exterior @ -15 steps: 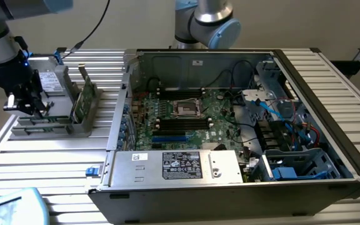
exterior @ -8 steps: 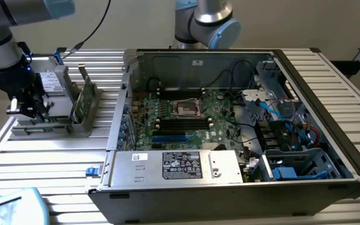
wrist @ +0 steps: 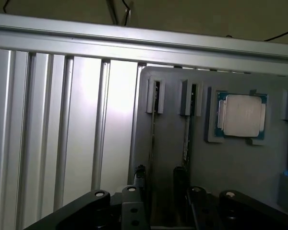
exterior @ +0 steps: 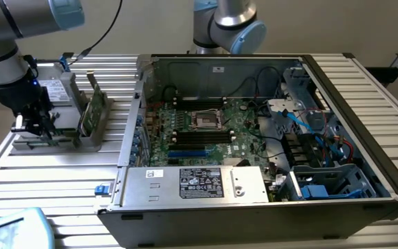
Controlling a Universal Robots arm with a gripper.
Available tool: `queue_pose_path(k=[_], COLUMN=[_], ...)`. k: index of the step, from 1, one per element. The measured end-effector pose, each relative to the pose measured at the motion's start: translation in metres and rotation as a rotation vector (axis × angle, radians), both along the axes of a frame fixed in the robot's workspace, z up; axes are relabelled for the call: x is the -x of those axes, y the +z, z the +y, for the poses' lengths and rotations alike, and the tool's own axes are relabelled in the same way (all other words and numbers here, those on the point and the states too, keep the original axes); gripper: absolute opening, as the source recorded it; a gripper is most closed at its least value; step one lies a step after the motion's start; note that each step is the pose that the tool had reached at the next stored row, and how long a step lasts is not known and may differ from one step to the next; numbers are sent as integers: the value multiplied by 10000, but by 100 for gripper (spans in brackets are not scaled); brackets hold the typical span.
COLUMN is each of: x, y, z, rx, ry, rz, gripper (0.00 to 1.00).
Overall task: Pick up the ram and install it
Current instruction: 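Pick up the ram and move it above insertion slot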
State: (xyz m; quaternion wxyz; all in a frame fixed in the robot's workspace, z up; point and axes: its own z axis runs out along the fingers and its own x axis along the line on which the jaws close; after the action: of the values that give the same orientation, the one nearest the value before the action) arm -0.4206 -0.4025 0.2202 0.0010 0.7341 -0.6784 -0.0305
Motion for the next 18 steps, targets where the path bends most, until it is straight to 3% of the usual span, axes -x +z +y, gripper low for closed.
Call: queue_pose_path(k=[10, 18], x=[41, 43], y=[-152, -161], z=[-1, -5], rx=[-36, -38], ry=[-1, 0], rz=[-34, -41], gripper=[37, 37])
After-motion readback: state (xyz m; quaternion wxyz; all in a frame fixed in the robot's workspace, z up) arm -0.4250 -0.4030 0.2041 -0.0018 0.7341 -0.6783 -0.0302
